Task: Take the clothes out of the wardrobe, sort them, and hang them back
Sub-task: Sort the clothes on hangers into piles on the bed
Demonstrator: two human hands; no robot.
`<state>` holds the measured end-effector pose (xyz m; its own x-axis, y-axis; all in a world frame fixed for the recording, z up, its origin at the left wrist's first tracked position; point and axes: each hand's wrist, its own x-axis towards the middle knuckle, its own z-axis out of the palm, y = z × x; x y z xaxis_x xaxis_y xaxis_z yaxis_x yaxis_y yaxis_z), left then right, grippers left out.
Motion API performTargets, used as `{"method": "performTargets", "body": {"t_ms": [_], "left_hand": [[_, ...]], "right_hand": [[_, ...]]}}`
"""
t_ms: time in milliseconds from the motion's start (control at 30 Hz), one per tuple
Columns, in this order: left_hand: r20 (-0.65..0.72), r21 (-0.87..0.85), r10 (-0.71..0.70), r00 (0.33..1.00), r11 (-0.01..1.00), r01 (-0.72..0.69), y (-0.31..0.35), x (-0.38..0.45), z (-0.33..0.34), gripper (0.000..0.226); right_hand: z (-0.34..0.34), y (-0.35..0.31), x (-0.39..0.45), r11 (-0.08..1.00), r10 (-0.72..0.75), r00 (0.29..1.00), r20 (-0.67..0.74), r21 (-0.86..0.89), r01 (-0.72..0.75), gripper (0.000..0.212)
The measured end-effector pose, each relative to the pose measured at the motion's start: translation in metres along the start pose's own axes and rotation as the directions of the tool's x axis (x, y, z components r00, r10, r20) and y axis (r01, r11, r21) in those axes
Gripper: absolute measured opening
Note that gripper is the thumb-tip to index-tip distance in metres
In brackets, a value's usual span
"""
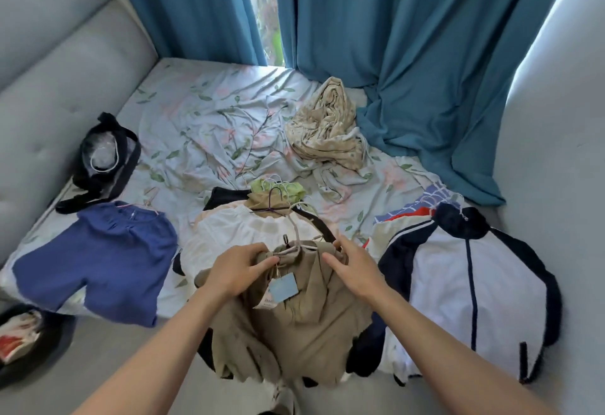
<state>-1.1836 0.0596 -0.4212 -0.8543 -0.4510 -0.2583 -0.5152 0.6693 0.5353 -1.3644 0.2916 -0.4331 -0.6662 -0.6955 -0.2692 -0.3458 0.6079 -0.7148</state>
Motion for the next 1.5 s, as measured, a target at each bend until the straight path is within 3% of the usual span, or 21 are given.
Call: {"method": "performTargets", "body": {"t_ms": [333,567,667,833,933,1033,1233,1333,1500], "left_hand": [[-0.205,-0.075,-0.018,0.979,0.997,0.003,0.125,-0.189,0.014,0.046],[-0.294,-0.062,-0.035,0.955,0.998,0.018,0.171,-0.243,0.013,0.047],[-0.308,-0.073,-0.027,0.951,0.997,0.005,0.182,-0.258,0.015,0.041],[-0.328,-0.180,-0.062,0.942,0.984,0.002,0.175,-0.291,0.025,0.030],[-0.309,-0.333,-0.100,0.946,0.943,-0.009,0.158,-0.311,0.019,0.024],[-0.276,-0.408,-0.197,0.941,0.910,0.071,0.133,-0.324,-0.003,0.030],[-0.343,-0.255,-0.201,0.917,0.960,0.116,0.095,-0.335,-0.048,0.023],[-0.367,-0.210,-0.155,0.917,0.974,0.081,0.087,-0.332,-0.058,0.027],[-0.377,-0.086,-0.043,0.925,0.996,0.012,0.088,-0.320,-0.066,0.042]], "right_hand": [[-0.064,-0.019,-0.183,0.964,-0.262,0.962,-0.081,-0.072,0.256,0.027],[-0.084,-0.082,-0.244,0.903,-0.381,0.909,-0.168,0.143,0.405,0.029],[-0.087,-0.109,-0.255,0.898,-0.371,0.908,-0.193,0.175,0.404,0.018],[-0.068,-0.154,-0.263,0.894,-0.231,0.938,-0.259,0.323,0.309,0.033],[-0.053,-0.178,-0.265,0.895,-0.211,0.957,-0.199,0.355,0.271,0.039],[-0.042,-0.195,-0.262,0.902,-0.214,0.970,-0.117,0.358,0.242,0.038],[-0.036,-0.227,-0.265,0.889,-0.285,0.955,-0.081,0.349,0.295,0.042],[-0.035,-0.238,-0.265,0.816,-0.241,0.965,-0.102,0.517,0.258,0.054],[-0.045,-0.249,-0.268,0.713,-0.218,0.970,-0.110,0.661,0.235,0.044]]}}
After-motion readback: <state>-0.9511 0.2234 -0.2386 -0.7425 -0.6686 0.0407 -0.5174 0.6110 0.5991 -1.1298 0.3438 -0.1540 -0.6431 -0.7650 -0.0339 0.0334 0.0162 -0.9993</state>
